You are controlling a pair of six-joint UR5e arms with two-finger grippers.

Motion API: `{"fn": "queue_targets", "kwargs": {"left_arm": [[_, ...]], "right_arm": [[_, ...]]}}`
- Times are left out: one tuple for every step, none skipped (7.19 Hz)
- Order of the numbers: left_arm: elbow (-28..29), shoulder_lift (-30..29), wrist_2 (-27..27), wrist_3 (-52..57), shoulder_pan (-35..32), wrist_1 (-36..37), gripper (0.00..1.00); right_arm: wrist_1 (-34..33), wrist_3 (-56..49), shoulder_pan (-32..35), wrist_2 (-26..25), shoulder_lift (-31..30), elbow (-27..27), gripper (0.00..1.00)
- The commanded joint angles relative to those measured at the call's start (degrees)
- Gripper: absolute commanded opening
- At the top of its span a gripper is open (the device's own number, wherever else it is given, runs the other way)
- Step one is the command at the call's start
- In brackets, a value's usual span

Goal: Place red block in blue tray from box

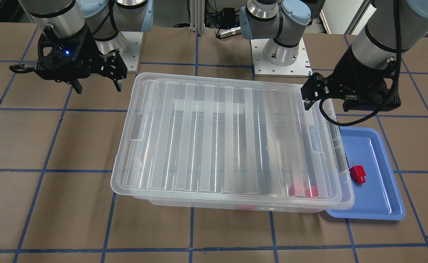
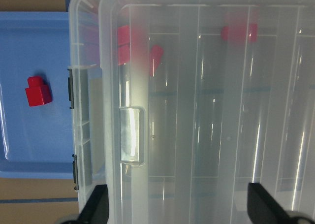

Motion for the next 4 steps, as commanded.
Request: {"fn": "queue_targets", "kwargs": {"left_arm": [[-3.5, 2.6, 0.4, -1.8, -3.9, 0.2, 1.00], [-3.5, 2.9, 0.3, -1.9, -4.3, 0.9, 1.00], [-3.1, 2.9, 0.4, -1.8, -4.3, 0.9, 1.00], [-2.9, 3.2, 0.4, -1.2, -3.9, 0.9, 1.00]], "right_arm": [[4.0, 2.1, 1.6, -0.3, -0.3, -1.9, 1.00], [3.8, 1.7, 1.6, -0.4, 0.0, -1.9, 1.00], [3.2, 1.7, 1.6, -1.3, 0.4, -2.9, 1.00], [3.8, 2.1, 1.6, -3.1, 1.8, -4.2, 1.00]]}}
